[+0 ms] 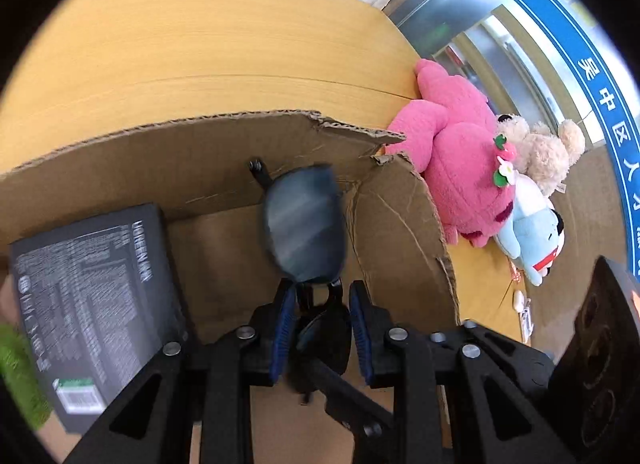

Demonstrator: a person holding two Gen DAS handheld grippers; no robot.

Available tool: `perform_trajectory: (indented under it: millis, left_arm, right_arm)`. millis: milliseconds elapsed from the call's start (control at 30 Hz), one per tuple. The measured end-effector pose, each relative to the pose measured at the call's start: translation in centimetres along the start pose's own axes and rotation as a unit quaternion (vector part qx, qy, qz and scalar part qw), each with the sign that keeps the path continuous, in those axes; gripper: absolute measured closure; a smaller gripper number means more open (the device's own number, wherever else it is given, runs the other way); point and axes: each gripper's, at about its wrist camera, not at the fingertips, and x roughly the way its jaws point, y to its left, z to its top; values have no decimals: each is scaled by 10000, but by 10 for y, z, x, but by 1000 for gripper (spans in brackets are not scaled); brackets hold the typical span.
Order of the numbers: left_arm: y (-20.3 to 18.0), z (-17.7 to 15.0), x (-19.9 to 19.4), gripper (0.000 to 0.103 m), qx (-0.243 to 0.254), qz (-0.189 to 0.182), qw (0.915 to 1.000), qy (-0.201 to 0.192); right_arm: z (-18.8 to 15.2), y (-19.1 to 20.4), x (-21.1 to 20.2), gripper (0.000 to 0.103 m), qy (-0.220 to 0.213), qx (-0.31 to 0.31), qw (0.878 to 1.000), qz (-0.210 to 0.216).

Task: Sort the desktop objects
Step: 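Lower the sunglasses beside the black box and open both tools, then move both tools back out to the clear phone case on the table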

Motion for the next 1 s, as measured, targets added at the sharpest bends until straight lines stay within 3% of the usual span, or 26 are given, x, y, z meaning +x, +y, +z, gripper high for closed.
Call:
perform_trajectory:
  millis: [33, 100, 233, 300, 367, 400, 467, 533, 733, 900, 1000]
  left_arm:
    - [-3, -3, -7, 76, 48, 47, 10000, -52]
    - [-11, -13, -29, 76, 267, 207, 9991, -267]
    - [-26, -47, -99, 67, 686, 414, 9911, -1065]
    - [-31, -71, -136, 49, 871, 569, 9828, -1523]
    - [-35, -99, -175, 34, 1072, 885, 9679, -2093]
    - [-36, -115, -193, 26, 1153, 1067, 9588, -2368]
    - [-36, -142, -222, 24, 1238, 1374, 9427, -2777]
    - [-35, -166, -242, 24, 1196, 1576, 9326, -3019]
    - [-31, -219, -269, 24, 1039, 1931, 9202, -3243]
    - [-29, -256, -280, 24, 1053, 2377, 9049, -3370]
    - [-26, -271, -280, 24, 1028, 2451, 9022, -3398]
  right_arm:
    - [-4, 2, -7, 57, -70, -35, 10000, -25]
    - [-13, 3, -21, 36, -296, -125, 9994, -115]
    - [-46, -1, -64, 27, -869, -185, 9959, -153]
    - [-60, -3, -84, 16, -1150, -209, 9930, -164]
    - [-87, 13, -109, 5, -1452, -290, 9887, -226]
    - [-72, 15, -115, 0, -1581, -320, 9866, -231]
    - [-89, 17, -132, 0, -1779, -367, 9830, -253]
    - [-95, 16, -140, 0, -1855, -336, 9819, -176]
    - [-124, 31, -153, 0, -1897, -288, 9814, -5]
    - [-142, 58, -171, 0, -2044, -572, 9771, -170]
    - [-151, 73, -180, 0, -2191, -699, 9728, -259]
